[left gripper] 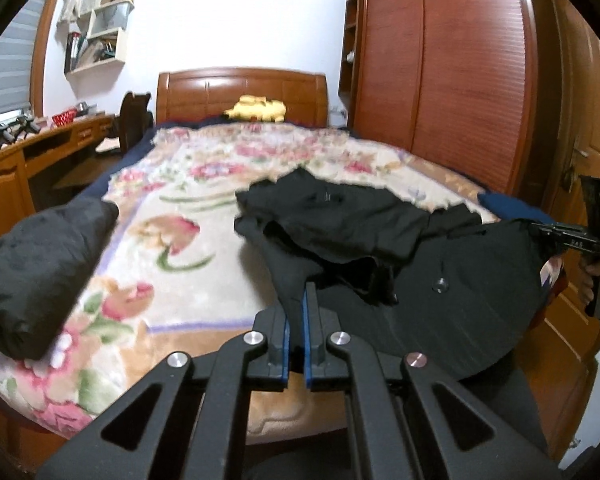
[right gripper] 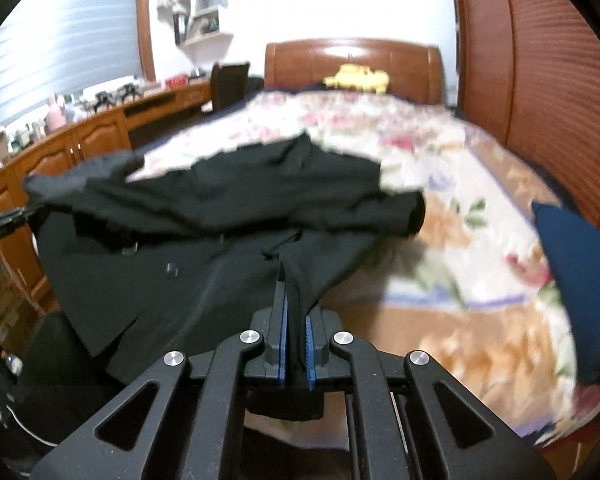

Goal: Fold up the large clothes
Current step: 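Grasp the hem with both tools and fold it up toward the collar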

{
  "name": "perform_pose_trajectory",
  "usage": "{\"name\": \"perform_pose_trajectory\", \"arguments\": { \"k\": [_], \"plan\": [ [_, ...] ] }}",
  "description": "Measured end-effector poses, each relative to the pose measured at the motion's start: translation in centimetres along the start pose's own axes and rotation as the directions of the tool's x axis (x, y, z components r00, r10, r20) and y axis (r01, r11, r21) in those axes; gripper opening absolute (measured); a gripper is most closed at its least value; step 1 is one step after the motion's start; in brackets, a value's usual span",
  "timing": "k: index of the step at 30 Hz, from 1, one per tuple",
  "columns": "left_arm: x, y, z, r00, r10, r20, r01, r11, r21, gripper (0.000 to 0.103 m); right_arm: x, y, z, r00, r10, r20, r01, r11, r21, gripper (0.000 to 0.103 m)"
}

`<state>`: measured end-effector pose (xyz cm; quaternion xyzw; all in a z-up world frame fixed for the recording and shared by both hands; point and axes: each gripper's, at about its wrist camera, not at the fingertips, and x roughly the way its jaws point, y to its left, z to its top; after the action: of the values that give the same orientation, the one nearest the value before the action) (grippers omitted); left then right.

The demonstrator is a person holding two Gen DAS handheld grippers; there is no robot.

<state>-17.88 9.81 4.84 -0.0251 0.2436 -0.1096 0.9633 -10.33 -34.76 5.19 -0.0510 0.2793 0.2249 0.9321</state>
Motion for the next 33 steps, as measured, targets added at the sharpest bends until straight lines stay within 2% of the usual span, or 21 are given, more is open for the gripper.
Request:
{"name": "perform_pose_trajectory", "arguments": {
  "k": [7,13,16,19,23,26,30,33],
  "plan": [
    [-3.4,0.0,3.3,0.994,0.008,0.113,-0.010,1.000,0.013,0.001,-3.7,0.5,3.3,0.995,0.006,0.103,-0.004,1.000,-0.022,0.004],
    [-6.2,0.7,7.1,0.977,0.019,0.213,-0.020,1.000,0.004,0.001,-6.8,1.2,6.0,0.985,0.005,0.172,0.005,0.998,-0.056,0.004],
    [-6.8,1.0,9.2,0.967,0.034,0.251,-0.036,0.999,0.006,0.001,-8.3,1.5,8.0,0.976,0.006,0.217,0.010,0.997,-0.073,0.004],
    [-5.7,1.5,11.0,0.967,0.049,0.251,-0.053,0.999,0.009,0.001,-8.0,1.3,10.2,0.972,-0.010,0.234,0.029,0.997,-0.077,0.004],
    [-2.0,2.6,12.0,0.974,0.080,0.214,-0.081,0.997,-0.003,0.001,-4.6,0.4,12.4,0.978,-0.045,0.202,0.060,0.996,-0.068,0.004],
    [2.1,3.5,11.8,0.983,0.109,0.150,-0.109,0.994,-0.007,0.001,-0.6,-0.8,13.3,0.986,-0.068,0.149,0.078,0.995,-0.056,0.004],
    [8.4,5.2,10.7,0.985,0.165,0.060,-0.165,0.986,0.000,0.002,7.0,-2.4,12.9,0.992,-0.121,0.037,0.123,0.990,-0.062,0.004],
    [12.5,6.4,10.0,0.982,0.189,-0.004,-0.189,0.982,-0.004,0.002,11.3,-3.9,12.2,0.992,-0.123,-0.018,0.122,0.991,-0.045,0.004]
  ]
}}
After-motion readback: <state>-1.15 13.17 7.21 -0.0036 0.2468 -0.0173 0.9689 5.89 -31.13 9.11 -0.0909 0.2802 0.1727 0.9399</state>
